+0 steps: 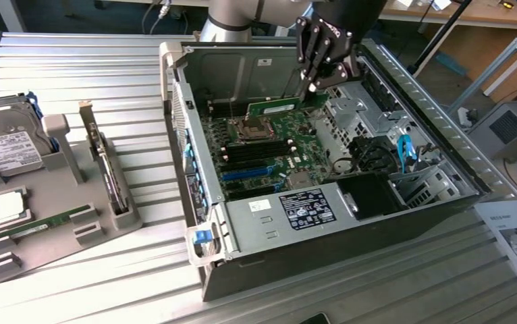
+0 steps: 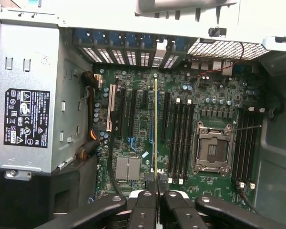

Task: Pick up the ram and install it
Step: 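Insert the ram into the slot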

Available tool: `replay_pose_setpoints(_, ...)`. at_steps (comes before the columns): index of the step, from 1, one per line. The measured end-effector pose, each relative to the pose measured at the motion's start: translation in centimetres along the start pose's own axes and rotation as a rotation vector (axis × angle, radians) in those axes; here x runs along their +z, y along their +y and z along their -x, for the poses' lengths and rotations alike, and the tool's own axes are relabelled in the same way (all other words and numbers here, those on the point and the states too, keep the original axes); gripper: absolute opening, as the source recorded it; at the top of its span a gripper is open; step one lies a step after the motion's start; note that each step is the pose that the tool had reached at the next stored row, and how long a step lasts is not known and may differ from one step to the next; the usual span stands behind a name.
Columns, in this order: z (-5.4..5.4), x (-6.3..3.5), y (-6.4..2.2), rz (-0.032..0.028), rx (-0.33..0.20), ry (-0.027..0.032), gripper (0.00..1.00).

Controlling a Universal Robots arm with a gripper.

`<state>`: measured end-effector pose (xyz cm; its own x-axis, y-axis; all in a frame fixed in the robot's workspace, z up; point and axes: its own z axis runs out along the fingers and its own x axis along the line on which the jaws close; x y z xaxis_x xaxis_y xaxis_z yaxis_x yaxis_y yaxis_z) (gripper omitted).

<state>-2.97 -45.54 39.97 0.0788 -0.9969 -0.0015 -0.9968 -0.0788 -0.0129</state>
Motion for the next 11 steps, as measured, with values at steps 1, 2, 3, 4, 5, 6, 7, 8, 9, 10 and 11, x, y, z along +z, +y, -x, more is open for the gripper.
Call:
replay_pose_setpoints(1, 0.15, 0.07, -0.02, -0.0002, 0.007, 0.0, 0.12)
replay_pose_setpoints(2, 0.25, 0.14, -0.03, -0.0002, 0.016, 0.0002, 0.12)
replay_pose_setpoints(3, 0.28, 0.2, -0.03, -0.0003, 0.03, 0.0003, 0.12)
replay_pose_setpoints(4, 0.29, 0.25, -0.03, -0.0003, 0.044, 0.0005, 0.12)
replay_pose_setpoints(5, 0.3, 0.31, -0.02, -0.0003, 0.064, 0.0007, 0.12)
replay_pose_setpoints(6, 0.32, 0.34, -0.03, -0.0003, 0.079, 0.0011, 0.12)
replay_pose_setpoints(7, 0.35, 0.35, -0.03, -0.0003, 0.089, 0.0013, 0.12)
replay_pose_setpoints(8, 0.35, 0.35, -0.03, -0.0002, 0.089, 0.0014, 0.12)
replay_pose_setpoints(9, 0.36, 0.36, -0.03, -0.0003, 0.089, 0.0011, 0.12)
replay_pose_setpoints(10, 0.42, 0.38, -0.03, -0.0004, 0.089, 0.0011, 0.12)
replay_pose_setpoints(11, 0.6, 0.42, -0.05, -0.0003, 0.089, 0.0012, 0.12)
